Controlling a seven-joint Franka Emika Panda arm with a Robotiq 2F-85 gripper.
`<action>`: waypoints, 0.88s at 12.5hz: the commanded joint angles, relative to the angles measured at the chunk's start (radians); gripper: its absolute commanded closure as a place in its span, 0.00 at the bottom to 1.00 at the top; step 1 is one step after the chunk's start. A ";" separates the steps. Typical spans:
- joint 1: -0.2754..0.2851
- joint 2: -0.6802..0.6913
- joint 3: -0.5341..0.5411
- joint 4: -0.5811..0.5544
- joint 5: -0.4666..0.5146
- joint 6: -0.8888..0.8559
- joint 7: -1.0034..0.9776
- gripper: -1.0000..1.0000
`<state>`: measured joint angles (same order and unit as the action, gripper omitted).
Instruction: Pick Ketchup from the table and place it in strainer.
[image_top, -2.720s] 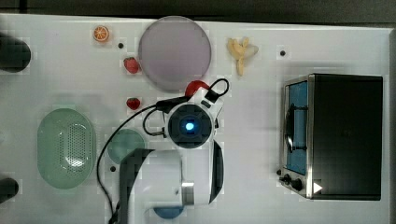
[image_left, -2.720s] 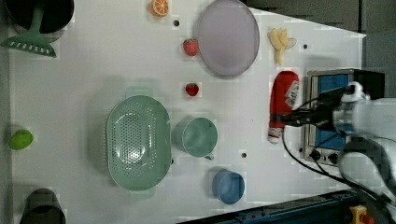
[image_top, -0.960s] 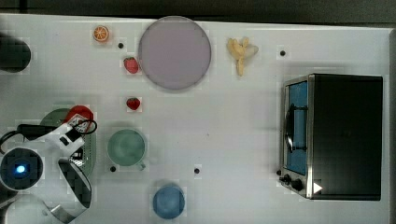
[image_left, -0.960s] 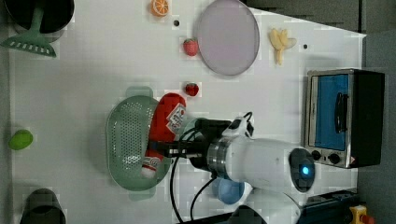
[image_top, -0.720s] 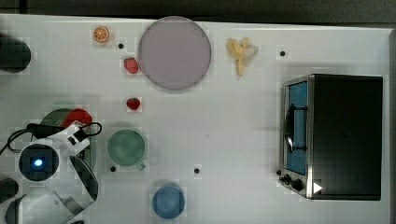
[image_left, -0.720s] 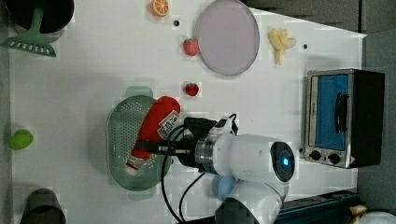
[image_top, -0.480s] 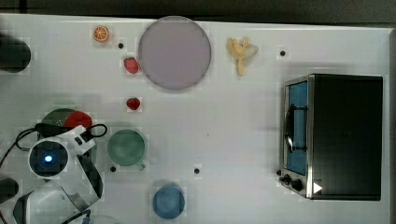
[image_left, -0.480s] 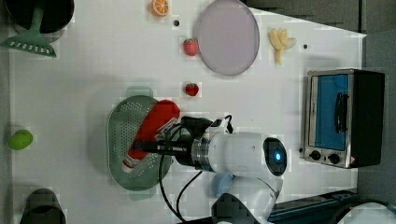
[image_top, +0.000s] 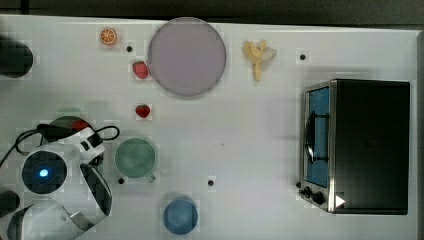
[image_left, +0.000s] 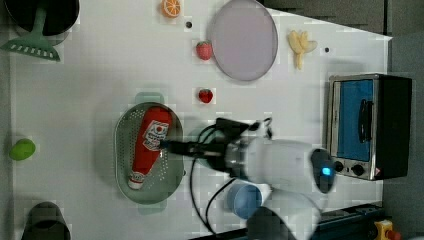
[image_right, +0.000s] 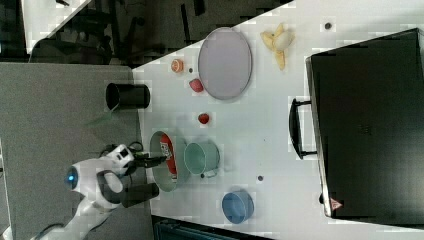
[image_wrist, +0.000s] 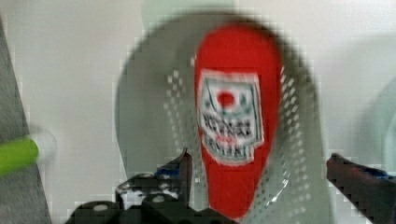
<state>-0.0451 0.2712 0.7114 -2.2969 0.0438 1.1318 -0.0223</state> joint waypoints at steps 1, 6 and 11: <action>-0.125 -0.149 -0.043 0.035 0.014 -0.112 0.055 0.00; -0.222 -0.371 -0.222 0.118 0.014 -0.449 0.054 0.00; -0.225 -0.491 -0.424 0.296 0.066 -0.882 0.045 0.00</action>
<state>-0.2783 -0.1892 0.2803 -2.0410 0.0762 0.2668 -0.0120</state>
